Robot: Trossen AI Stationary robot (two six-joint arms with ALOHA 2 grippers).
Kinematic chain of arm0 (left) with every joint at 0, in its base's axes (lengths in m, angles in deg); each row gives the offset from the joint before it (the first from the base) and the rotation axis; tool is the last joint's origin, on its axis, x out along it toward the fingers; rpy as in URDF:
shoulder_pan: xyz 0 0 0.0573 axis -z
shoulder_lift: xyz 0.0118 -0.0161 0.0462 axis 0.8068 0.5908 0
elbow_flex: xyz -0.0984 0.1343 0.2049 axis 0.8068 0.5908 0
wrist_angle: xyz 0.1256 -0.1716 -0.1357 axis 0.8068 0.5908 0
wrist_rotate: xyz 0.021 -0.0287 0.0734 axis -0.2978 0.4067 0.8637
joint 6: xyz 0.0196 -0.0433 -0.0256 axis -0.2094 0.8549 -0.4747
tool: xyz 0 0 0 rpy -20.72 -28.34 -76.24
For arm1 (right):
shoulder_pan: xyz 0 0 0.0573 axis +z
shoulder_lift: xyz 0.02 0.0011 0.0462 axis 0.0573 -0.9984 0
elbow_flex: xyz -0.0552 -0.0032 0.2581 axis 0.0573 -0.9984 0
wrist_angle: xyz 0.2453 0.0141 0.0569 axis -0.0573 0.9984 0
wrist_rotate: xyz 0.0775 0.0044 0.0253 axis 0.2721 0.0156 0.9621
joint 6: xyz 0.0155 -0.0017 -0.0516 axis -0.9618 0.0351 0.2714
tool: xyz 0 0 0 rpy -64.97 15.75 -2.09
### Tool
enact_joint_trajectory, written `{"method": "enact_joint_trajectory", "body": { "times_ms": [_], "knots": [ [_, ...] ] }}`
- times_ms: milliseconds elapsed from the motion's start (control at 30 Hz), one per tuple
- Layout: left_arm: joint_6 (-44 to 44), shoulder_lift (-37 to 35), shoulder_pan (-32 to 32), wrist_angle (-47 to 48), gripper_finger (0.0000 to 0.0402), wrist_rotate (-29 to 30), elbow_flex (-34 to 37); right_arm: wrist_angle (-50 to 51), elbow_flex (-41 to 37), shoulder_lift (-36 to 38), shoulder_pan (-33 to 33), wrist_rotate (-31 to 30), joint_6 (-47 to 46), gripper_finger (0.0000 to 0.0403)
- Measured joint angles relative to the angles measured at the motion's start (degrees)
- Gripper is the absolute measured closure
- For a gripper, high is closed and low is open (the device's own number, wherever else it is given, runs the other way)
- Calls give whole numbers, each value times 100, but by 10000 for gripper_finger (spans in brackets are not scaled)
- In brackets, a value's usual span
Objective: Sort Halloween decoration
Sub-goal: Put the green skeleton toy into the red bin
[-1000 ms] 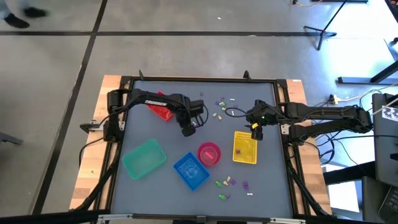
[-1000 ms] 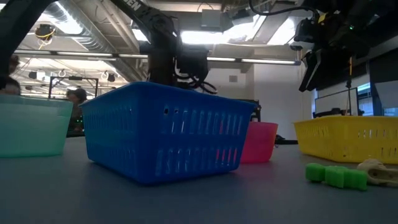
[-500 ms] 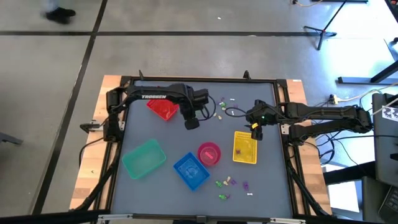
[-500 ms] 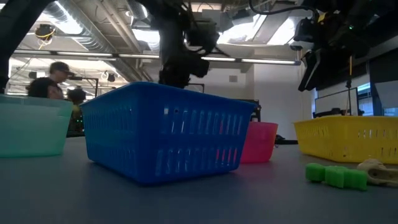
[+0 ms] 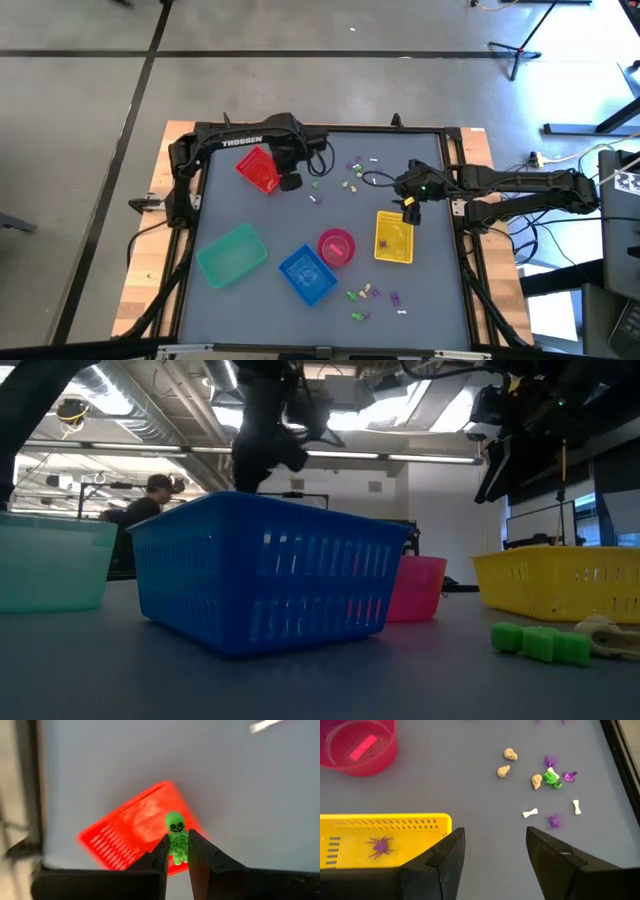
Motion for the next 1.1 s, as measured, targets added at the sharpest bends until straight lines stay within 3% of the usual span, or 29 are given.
{"method": "enact_joint_trajectory", "body": {
  "times_ms": [267,600,1100],
  "knots": [
    [147,11,-450,36,372,156,610,-17,2,0,0,0,1,192],
    [242,11,-538,34,372,92,1242,-17,2,0,0,0,1,192],
    [258,11,-536,32,372,99,1466,-17,2,0,0,0,1,192]
  ]
}}
